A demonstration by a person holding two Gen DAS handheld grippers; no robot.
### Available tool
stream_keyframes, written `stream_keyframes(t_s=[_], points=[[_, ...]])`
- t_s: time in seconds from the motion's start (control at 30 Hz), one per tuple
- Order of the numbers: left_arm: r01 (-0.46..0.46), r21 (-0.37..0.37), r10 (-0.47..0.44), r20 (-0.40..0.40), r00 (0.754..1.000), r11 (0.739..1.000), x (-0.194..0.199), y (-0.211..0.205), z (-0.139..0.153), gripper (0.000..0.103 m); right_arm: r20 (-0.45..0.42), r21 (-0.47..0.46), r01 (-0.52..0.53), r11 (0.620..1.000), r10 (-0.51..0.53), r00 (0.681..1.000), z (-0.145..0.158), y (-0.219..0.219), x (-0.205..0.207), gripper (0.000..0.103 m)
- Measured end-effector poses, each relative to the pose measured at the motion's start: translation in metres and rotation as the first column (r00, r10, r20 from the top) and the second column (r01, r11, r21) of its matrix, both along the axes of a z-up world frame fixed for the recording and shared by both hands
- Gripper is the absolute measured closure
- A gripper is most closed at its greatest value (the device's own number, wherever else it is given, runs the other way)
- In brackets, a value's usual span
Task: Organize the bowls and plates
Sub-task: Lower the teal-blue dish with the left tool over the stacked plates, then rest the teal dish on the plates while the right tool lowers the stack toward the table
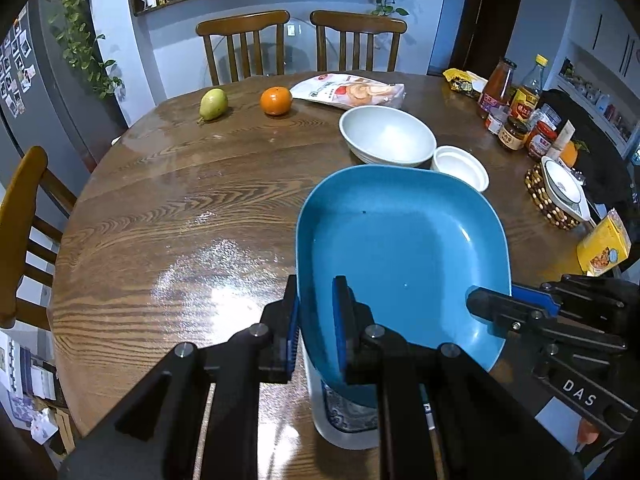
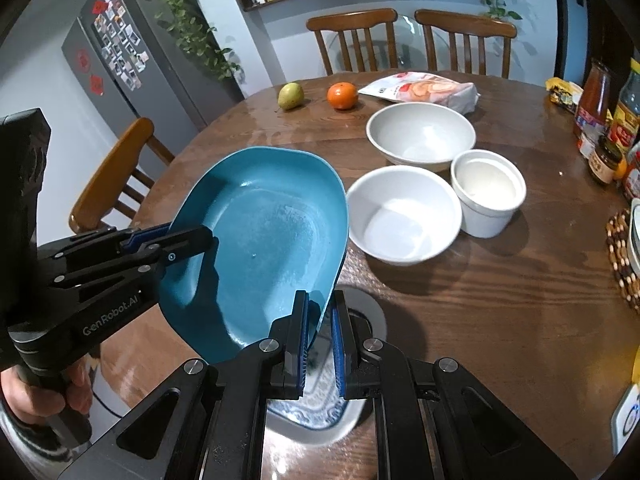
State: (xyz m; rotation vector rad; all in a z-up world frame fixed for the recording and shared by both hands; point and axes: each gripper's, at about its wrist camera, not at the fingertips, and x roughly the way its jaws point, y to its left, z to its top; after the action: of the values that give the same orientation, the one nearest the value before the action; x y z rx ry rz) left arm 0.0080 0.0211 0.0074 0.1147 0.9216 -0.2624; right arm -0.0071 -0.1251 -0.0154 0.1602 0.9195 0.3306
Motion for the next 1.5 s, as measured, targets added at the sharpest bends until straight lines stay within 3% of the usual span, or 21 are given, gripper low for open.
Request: stream_keyframes(t_s=[0.93, 1.5], points=[[-0.025, 0.01, 0.026, -0.108, 0.994, 1.0, -0.024, -0.016, -0.042, 0.09, -0.104, -0.005, -0.043, 0.999, 0.042, 0.994, -0.036, -0.014, -0.02, 0.091], [-0.044, 0.025, 0.048, -0.216, 0.975, 0.999, -0.024, -0.009, -0.078, 0.09, -0.201, -0.02, -0.081, 0.997, 0.075, 0.977, -0.068, -0.002, -0.014, 0.091]])
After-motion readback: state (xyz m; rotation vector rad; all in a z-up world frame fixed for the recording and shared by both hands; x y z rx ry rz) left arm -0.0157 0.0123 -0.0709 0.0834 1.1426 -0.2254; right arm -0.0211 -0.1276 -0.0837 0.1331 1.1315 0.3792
